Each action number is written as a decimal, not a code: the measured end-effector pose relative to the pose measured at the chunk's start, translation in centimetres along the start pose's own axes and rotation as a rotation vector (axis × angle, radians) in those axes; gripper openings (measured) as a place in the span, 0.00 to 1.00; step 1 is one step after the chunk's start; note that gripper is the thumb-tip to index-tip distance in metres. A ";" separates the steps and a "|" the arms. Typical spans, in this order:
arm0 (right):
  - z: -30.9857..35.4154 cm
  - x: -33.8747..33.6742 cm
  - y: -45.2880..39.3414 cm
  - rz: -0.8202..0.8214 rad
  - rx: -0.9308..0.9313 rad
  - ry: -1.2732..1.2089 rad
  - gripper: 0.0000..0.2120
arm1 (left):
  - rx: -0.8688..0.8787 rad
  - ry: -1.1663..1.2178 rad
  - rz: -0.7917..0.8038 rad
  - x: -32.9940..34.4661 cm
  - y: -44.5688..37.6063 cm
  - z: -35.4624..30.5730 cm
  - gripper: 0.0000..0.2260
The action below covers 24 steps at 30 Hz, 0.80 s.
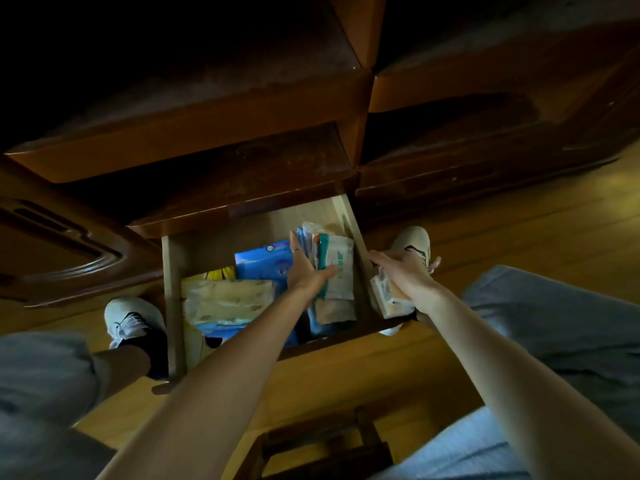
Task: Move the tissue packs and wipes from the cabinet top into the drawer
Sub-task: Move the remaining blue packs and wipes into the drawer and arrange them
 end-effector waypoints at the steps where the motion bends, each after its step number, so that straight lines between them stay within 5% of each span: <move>1: 0.1 0.3 0.0 -0.006 -0.006 -0.010 0.24 | -0.042 0.101 0.030 0.7 -0.1 0.4 0.52; 4: -0.4 0.5 -0.6 -0.021 -0.007 -0.013 0.20 | -0.178 0.310 0.063 2.3 -0.8 2.1 0.38; 8: -1.1 0.7 -1.0 0.016 -0.006 -0.001 0.18 | -0.225 0.251 0.130 3.9 -1.0 3.3 0.24; 17: -1.3 0.9 -1.0 0.026 -0.026 0.006 0.19 | -0.423 0.600 0.230 3.9 -0.7 5.8 0.24; 21: -1.1 1.2 -0.9 0.023 -0.031 0.019 0.18 | -0.405 0.193 0.129 4.3 -1.0 6.1 0.32; 24: -1.0 1.3 -1.0 0.002 -0.035 0.045 0.17 | -0.421 0.126 -0.010 4.9 -0.7 4.9 0.48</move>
Point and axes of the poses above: each hand's wrist, its own y-axis away from the middle knuckle, its own x-axis out of the palm, z = x × y, the point moved 4 cm from there along -y, towards the middle knuckle, and after that the axes turned 10 degrees about -y, right-handed, at the moved point
